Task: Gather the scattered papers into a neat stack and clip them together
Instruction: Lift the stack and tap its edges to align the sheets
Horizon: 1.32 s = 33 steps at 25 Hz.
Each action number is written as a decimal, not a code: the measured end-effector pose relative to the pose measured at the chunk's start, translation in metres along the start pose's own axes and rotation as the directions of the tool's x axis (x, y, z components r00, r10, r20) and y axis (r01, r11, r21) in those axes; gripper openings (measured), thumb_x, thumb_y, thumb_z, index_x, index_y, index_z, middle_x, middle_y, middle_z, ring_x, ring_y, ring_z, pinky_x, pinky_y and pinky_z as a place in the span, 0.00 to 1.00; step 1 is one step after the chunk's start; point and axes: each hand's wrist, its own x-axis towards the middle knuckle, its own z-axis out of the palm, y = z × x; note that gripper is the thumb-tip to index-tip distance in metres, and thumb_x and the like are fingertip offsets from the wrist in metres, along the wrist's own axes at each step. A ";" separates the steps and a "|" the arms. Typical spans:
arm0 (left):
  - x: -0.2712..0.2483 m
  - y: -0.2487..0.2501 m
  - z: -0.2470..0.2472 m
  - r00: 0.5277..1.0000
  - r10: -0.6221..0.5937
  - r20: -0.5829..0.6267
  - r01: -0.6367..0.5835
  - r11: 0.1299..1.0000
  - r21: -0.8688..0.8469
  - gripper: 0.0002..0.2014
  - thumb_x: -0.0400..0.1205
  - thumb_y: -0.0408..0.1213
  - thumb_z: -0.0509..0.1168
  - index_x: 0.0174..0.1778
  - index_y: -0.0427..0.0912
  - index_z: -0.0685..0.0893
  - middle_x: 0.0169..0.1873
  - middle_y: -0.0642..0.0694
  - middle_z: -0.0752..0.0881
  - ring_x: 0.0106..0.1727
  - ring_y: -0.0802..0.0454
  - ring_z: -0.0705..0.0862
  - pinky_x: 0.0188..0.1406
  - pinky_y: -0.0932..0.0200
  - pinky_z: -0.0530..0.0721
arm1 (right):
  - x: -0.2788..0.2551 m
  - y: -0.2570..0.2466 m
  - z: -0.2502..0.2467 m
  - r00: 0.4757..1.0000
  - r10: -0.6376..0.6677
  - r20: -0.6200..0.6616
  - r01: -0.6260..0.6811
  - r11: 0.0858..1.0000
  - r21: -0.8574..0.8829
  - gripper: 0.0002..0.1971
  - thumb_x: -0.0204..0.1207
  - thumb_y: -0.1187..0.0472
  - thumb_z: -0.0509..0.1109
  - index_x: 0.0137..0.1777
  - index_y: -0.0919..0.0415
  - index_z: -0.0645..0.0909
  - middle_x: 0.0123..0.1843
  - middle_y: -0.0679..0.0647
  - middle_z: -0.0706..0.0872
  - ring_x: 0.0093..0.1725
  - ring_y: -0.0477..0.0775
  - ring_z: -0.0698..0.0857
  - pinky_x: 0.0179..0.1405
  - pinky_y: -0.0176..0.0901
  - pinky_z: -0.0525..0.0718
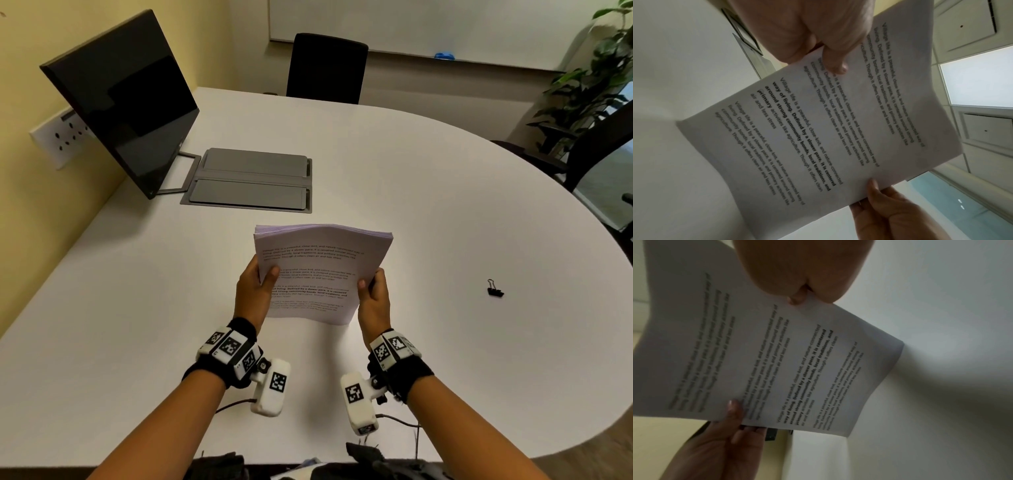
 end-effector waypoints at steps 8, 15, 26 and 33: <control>0.002 0.011 -0.011 1.000 0.014 0.003 -0.014 0.993 0.120 0.08 0.79 0.28 0.65 0.47 0.47 0.79 0.42 0.53 0.86 0.49 0.43 0.85 0.49 0.53 0.85 | 0.005 -0.010 -0.010 0.986 -0.143 -0.088 0.122 0.971 -0.206 0.08 0.75 0.76 0.63 0.46 0.62 0.77 0.47 0.58 0.81 0.44 0.50 0.79 0.45 0.40 0.77; 0.034 0.058 -0.042 0.994 0.089 -0.064 -0.090 0.996 -0.014 0.18 0.76 0.30 0.69 0.60 0.45 0.76 0.50 0.44 0.86 0.53 0.46 0.86 0.57 0.47 0.85 | 0.031 -0.069 -0.018 0.899 -0.439 -0.001 0.421 0.861 -0.285 0.08 0.66 0.74 0.63 0.39 0.60 0.78 0.39 0.54 0.81 0.39 0.51 0.78 0.38 0.44 0.79; 0.030 0.085 -0.020 0.844 0.525 -0.108 -0.435 0.789 0.434 0.07 0.77 0.26 0.66 0.48 0.33 0.88 0.38 0.39 0.89 0.35 0.47 0.84 0.31 0.74 0.80 | 0.045 -0.113 -0.005 0.675 -0.706 0.213 0.704 0.530 -0.474 0.07 0.71 0.70 0.70 0.48 0.65 0.84 0.48 0.59 0.82 0.46 0.45 0.78 0.48 0.41 0.81; 0.038 0.056 -0.031 0.944 0.196 -0.267 -0.156 0.974 0.162 0.10 0.77 0.28 0.68 0.53 0.36 0.87 0.43 0.44 0.87 0.41 0.43 0.83 0.41 0.61 0.80 | 0.047 -0.073 -0.036 0.968 -0.168 -0.186 0.097 0.935 -0.342 0.39 0.64 0.60 0.81 0.72 0.55 0.64 0.70 0.56 0.71 0.71 0.57 0.69 0.71 0.57 0.70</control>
